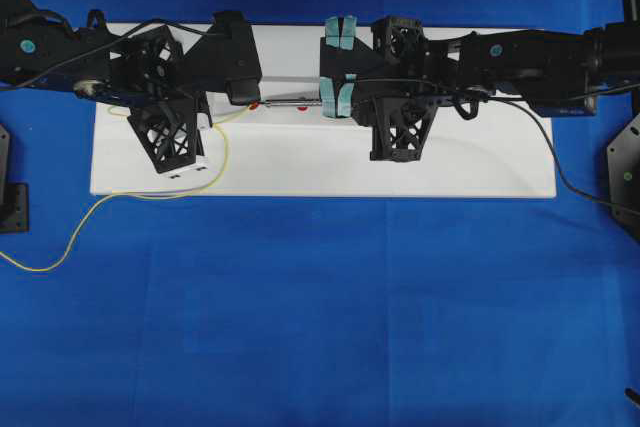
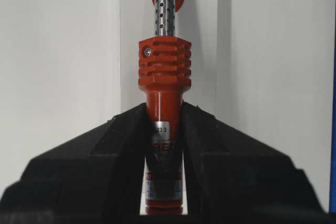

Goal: Touch the tip of the soldering iron to the tip of the solder at the mark.

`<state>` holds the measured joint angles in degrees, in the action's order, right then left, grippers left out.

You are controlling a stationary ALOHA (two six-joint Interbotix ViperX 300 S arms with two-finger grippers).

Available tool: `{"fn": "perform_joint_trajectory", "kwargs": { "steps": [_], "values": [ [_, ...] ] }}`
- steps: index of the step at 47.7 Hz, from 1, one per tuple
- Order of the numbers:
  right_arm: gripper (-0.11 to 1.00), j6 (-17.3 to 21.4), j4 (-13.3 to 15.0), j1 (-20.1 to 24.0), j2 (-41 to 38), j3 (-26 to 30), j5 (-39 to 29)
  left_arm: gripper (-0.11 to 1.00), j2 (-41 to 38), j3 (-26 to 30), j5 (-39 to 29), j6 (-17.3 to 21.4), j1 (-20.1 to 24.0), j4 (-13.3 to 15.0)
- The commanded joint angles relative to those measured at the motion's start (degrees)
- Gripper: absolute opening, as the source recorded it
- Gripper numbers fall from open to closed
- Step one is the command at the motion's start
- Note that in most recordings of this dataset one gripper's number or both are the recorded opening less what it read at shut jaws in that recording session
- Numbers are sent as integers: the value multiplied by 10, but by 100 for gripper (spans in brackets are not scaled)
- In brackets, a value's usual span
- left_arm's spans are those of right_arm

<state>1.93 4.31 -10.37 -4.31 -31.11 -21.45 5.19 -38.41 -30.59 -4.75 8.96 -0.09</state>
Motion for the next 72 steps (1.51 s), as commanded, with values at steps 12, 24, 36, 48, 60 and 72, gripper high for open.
{"fn": "perform_joint_trajectory", "kwargs": {
  "steps": [12,24,36,48,60,72],
  "values": [
    [6,0,2,1,7,17,5,1,32,6,2,3,3,-1],
    [6,0,3,1,7,17,5,1,112,-21,-8,2,-6,-1],
    [6,0,5,0,7,17,9,1,198,-63,-7,0,-15,-2],
    [6,0,11,-1,33,14,11,1,207,-74,-4,-4,-15,-1],
    [6,1,27,-3,117,-29,4,1,210,-76,-5,-3,-15,-2],
    [6,4,29,-13,200,-102,7,1,213,-78,-8,-5,-15,-2]
  ]
}}
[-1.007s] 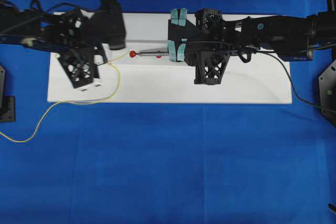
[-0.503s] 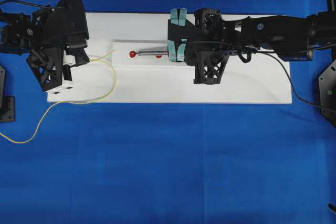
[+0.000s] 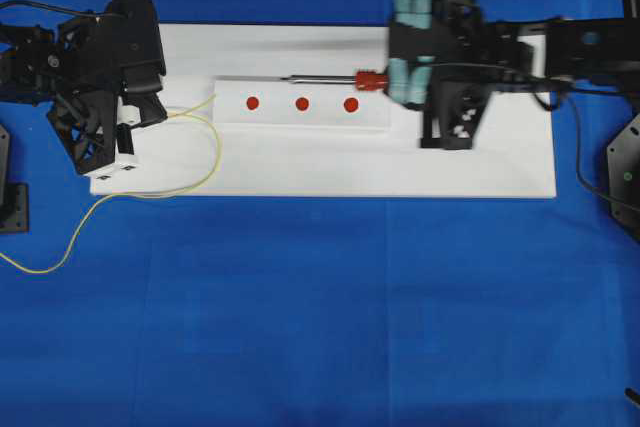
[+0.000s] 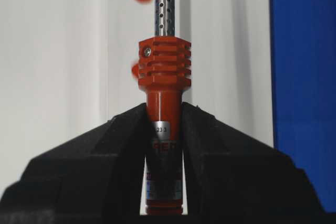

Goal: Touch the tip of the soldering iron to the tip of the solder at the mark.

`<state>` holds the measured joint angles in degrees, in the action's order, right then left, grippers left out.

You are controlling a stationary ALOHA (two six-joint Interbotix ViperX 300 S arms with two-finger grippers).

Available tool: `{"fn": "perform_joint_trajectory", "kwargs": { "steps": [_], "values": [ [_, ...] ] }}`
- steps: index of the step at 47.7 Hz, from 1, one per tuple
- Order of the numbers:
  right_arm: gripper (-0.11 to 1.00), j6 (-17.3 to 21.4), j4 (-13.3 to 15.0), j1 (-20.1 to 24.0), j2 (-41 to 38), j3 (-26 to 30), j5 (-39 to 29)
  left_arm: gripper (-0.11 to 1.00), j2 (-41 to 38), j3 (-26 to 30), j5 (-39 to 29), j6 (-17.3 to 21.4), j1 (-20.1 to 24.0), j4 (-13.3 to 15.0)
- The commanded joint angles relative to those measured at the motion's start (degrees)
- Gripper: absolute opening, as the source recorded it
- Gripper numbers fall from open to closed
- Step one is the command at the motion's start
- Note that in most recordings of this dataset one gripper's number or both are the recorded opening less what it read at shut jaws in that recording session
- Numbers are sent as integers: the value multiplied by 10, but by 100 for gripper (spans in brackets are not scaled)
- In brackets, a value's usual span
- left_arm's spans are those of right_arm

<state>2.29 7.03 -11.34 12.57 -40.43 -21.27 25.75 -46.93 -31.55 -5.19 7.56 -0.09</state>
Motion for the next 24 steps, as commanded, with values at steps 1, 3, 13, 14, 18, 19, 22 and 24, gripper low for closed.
{"fn": "perform_joint_trajectory", "kwargs": {
  "steps": [1,3,13,14,18,19,22,24],
  "values": [
    [6,2,2,-4,34,-12,5,1,7,7,2,-1,-1,-1],
    [6,3,2,-4,41,-18,6,1,6,7,3,0,-1,-2],
    [6,5,2,-4,42,-20,9,1,-5,16,23,-1,-1,-1],
    [6,5,2,-4,42,-20,9,1,-9,19,27,-1,-1,-1],
    [6,5,2,-4,43,-20,9,1,-35,38,40,1,-1,-1],
    [6,5,2,-4,43,-20,10,1,-43,44,40,2,-1,-2],
    [6,5,2,-4,42,-21,10,1,-71,66,40,4,-1,-2],
    [6,5,2,-4,42,-21,9,1,-96,84,40,5,-1,-1]
  ]
}}
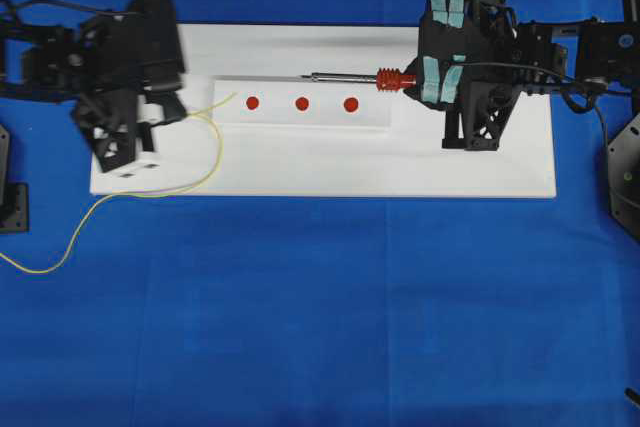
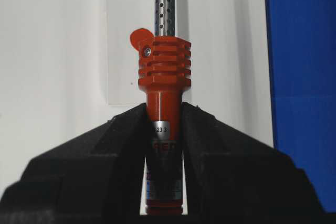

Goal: Touch the tip of the soldering iron to the tip of the solder at the mark.

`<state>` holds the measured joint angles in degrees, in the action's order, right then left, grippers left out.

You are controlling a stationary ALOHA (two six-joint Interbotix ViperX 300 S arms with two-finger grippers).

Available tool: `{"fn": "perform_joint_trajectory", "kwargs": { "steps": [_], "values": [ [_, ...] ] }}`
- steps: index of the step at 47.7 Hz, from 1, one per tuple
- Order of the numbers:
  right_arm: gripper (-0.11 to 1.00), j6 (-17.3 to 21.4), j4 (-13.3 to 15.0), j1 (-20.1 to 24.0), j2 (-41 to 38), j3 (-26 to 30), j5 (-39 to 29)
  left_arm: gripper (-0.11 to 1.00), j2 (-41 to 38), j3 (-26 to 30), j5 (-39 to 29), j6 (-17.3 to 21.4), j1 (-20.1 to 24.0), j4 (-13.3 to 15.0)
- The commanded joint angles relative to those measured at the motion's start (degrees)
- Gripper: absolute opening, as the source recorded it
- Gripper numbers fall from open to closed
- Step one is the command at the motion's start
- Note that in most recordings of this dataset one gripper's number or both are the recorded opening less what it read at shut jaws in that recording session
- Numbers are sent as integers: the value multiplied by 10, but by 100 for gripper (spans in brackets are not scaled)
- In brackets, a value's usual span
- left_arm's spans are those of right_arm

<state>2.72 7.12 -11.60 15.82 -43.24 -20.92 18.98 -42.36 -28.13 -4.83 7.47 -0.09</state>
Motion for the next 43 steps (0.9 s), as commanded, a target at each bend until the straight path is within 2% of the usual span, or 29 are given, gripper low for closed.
{"fn": "perform_joint_trajectory", "kwargs": {
  "steps": [1,11,21,43],
  "values": [
    [6,1,1,-2,10,7,5,1,-40,47,6,2,0,-2],
    [6,1,1,-2,10,2,4,1,-131,119,5,2,-1,-1],
    [6,1,1,-4,10,-8,4,1,-200,157,5,1,-1,-1],
    [6,1,1,-4,-7,-17,12,1,-217,154,-13,-4,-1,-1]
  ]
}}
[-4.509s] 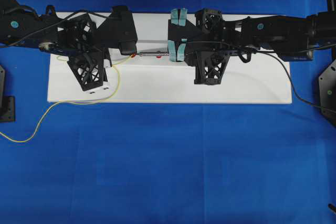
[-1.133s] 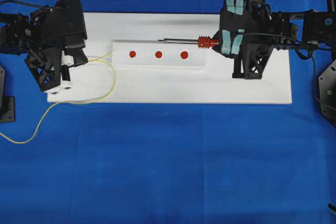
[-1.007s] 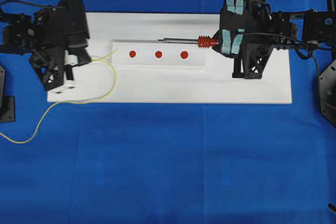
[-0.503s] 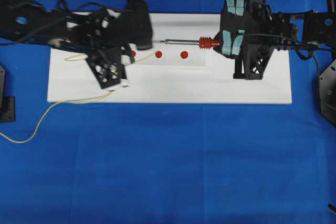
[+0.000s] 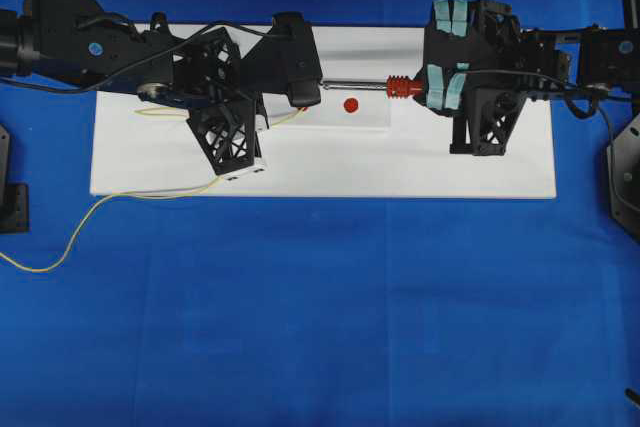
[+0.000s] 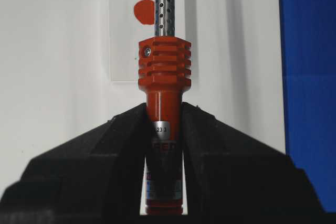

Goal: Touch the tip of the soldering iron to the tip of the solder at the mark.

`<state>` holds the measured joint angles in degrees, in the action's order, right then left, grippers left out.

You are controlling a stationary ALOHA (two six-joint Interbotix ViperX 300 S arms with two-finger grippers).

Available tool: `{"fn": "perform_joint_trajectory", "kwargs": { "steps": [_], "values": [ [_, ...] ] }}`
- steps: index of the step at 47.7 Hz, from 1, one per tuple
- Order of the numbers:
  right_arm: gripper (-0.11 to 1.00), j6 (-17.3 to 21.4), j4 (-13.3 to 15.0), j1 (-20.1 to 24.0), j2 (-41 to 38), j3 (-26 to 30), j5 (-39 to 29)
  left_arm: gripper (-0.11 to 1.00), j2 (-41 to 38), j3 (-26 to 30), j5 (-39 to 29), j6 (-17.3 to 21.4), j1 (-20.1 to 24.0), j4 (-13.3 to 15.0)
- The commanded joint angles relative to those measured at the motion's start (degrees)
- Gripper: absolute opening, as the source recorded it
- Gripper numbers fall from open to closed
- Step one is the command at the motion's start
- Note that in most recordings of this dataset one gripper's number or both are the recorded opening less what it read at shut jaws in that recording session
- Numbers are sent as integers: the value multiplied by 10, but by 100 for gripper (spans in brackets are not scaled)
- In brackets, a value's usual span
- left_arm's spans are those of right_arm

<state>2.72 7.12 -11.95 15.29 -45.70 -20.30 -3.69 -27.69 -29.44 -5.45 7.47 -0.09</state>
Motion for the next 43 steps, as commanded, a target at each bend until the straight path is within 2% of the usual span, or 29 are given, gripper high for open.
{"fn": "perform_joint_trajectory", "kwargs": {
  "steps": [1,15,43],
  "values": [
    [6,1,1,-1,-6,9,7,1,11,7,0,3,-1,-2],
    [6,2,-1,-2,-54,19,15,1,10,8,0,6,0,-1],
    [6,1,-2,4,-98,28,28,1,10,7,0,7,0,-2]
  ]
}}
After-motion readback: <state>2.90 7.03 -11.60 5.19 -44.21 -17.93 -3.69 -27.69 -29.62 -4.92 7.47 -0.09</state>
